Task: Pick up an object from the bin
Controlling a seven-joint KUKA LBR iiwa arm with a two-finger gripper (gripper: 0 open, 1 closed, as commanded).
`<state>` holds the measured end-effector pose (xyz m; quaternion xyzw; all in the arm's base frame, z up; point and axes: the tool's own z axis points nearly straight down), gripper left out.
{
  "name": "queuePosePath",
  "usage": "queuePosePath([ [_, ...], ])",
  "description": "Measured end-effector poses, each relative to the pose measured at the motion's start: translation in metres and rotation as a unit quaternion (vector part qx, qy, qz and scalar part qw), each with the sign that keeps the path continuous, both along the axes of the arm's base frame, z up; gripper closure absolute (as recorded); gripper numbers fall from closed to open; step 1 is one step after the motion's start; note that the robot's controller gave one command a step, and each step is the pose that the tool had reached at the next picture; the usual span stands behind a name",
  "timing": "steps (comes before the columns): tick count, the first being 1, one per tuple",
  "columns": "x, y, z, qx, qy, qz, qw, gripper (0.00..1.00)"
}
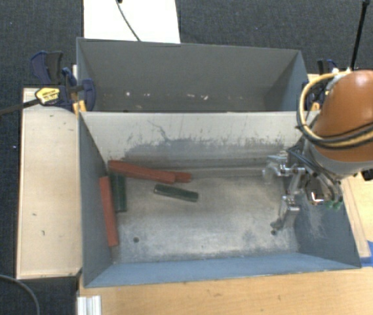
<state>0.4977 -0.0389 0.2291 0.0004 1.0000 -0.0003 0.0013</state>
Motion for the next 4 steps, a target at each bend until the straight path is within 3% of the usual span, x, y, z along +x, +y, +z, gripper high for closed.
queuePosePath([
  [1, 0.025, 0.048, -0.121, 0.001, 0.0037, -0.015, 0.9999, 0.00],
  [2, 0.095, 0.123, -0.135, 0.003, -0.0016, -0.079, 0.9969, 0.00],
  [3, 0.091, 0.123, -0.159, 0.001, 0.0002, -0.021, 0.9998, 0.00],
  [4, 0.094, 0.123, -0.155, 0.001, -0.0032, -0.021, 0.9998, 1.00],
])
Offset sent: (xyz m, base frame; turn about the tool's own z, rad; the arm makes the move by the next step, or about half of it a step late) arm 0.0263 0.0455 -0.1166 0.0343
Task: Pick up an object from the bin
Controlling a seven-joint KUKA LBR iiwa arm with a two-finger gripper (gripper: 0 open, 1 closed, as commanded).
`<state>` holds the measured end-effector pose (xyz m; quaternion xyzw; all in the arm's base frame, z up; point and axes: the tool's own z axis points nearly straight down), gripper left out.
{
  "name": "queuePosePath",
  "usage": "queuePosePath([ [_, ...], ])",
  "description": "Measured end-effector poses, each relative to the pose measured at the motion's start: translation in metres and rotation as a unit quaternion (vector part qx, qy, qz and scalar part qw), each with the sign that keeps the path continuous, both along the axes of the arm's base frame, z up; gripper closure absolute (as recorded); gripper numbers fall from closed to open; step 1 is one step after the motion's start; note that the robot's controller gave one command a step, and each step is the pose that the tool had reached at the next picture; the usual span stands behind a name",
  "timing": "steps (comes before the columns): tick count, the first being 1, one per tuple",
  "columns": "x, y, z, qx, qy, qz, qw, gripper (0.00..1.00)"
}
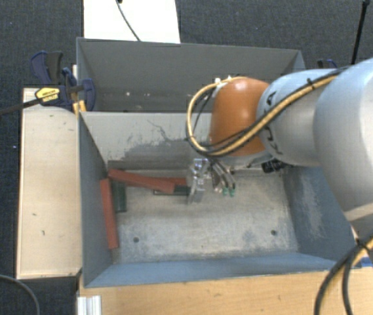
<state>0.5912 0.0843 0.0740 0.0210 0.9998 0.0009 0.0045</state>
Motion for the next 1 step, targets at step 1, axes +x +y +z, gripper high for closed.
queuePosePath([
  [1, -0.0187, -0.0258, 0.1346, -0.002, -0.0005, 0.173, 0.9849, 1.00],
])
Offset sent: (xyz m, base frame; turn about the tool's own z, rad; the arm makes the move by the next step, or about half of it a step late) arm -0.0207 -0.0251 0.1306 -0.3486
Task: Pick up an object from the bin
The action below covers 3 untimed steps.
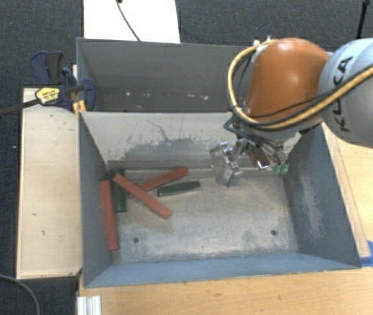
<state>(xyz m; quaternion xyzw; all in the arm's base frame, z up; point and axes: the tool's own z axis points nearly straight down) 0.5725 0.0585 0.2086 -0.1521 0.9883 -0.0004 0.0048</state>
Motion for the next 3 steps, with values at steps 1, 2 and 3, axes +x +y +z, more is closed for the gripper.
queuePosePath([
  [1, -0.001, 0.001, -0.003, 0.000, 0.0031, 0.000, 1.0000, 0.00],
  [2, -0.007, 0.052, -0.142, 0.000, 0.0064, 0.063, 0.9980, 0.00],
  [3, -0.001, 0.082, -0.138, 0.002, 0.0021, -0.024, 0.9997, 0.00],
])
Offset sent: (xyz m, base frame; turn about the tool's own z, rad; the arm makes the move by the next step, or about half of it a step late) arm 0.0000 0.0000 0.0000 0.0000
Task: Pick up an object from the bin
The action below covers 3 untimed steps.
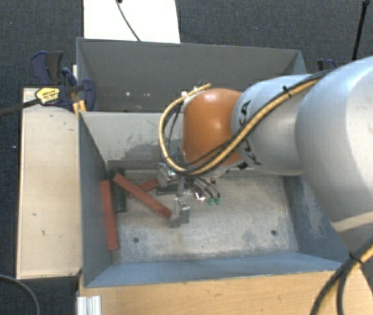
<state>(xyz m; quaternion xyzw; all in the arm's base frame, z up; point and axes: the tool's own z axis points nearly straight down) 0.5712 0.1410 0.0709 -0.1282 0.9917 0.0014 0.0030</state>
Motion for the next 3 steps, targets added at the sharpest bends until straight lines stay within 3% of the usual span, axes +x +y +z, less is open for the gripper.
queuePosePath([
  [1, 0.0009, -0.0005, 0.0010, 0.000, -0.0012, 0.000, 1.0000, 1.00],
  [2, 0.0000, -0.0007, -0.0001, -0.001, 0.0000, 0.000, 1.0000, 0.00],
  [3, 0.0013, -0.0003, 0.0014, 0.000, -0.0017, 0.000, 1.0000, 1.00],
])
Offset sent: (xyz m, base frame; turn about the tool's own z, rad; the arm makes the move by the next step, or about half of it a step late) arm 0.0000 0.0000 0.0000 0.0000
